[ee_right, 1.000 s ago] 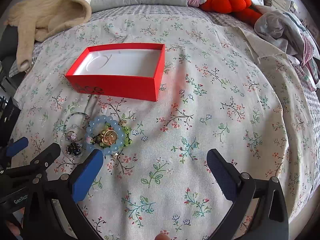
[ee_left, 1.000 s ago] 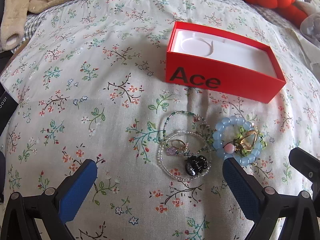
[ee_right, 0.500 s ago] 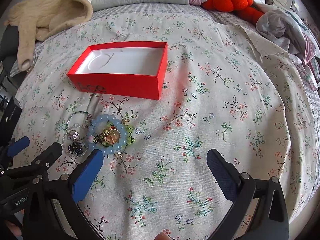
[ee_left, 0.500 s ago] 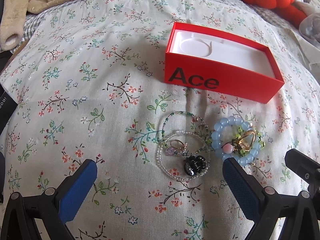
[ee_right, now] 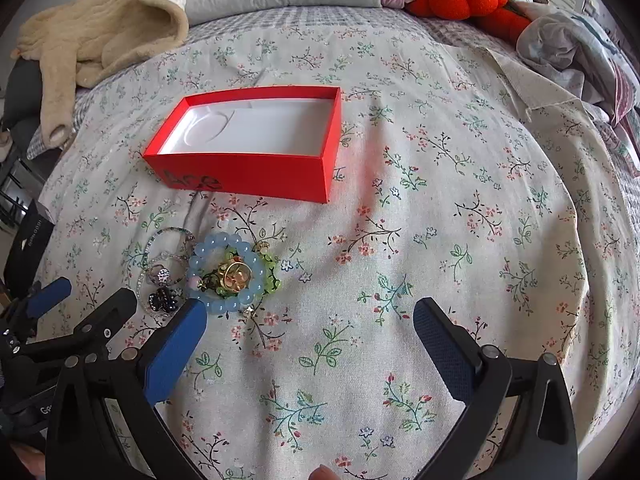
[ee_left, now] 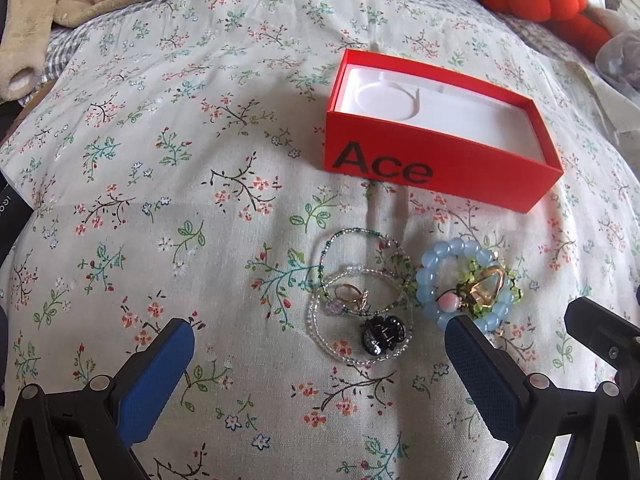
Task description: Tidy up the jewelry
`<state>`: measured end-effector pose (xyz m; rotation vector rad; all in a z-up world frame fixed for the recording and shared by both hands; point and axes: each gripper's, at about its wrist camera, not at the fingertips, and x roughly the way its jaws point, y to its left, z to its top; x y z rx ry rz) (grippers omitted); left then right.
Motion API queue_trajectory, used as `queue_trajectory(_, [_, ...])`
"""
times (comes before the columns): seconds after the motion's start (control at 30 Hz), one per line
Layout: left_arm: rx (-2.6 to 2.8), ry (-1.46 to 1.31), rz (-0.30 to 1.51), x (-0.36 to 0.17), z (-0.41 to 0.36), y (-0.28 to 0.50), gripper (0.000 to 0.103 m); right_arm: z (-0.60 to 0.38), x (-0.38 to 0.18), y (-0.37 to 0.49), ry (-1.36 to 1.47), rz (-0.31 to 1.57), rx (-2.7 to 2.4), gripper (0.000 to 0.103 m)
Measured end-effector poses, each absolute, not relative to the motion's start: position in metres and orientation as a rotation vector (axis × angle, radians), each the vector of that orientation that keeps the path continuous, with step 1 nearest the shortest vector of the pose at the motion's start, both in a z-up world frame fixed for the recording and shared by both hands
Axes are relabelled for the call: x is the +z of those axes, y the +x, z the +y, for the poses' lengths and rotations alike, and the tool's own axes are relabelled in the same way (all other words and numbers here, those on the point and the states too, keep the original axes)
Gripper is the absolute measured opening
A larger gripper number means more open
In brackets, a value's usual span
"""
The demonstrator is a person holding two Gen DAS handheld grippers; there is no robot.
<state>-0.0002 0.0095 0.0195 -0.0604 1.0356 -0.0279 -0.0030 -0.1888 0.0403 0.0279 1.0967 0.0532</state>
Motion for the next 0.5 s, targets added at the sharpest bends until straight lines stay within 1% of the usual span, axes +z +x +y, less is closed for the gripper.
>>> queue_trajectory(0.37, [-0.029,-0.075,1.028,0.025,0.016,0.008,0.103,-0.187,0.048,0.006,-0.028,1.093,0.065,0.103])
queue_trajectory(0.5, [-0.092,-0.072,1.077,0.024,0.021,0.025,0.103,-0.187,0.049,0.017,-0.032,1.106,0.091,0.103])
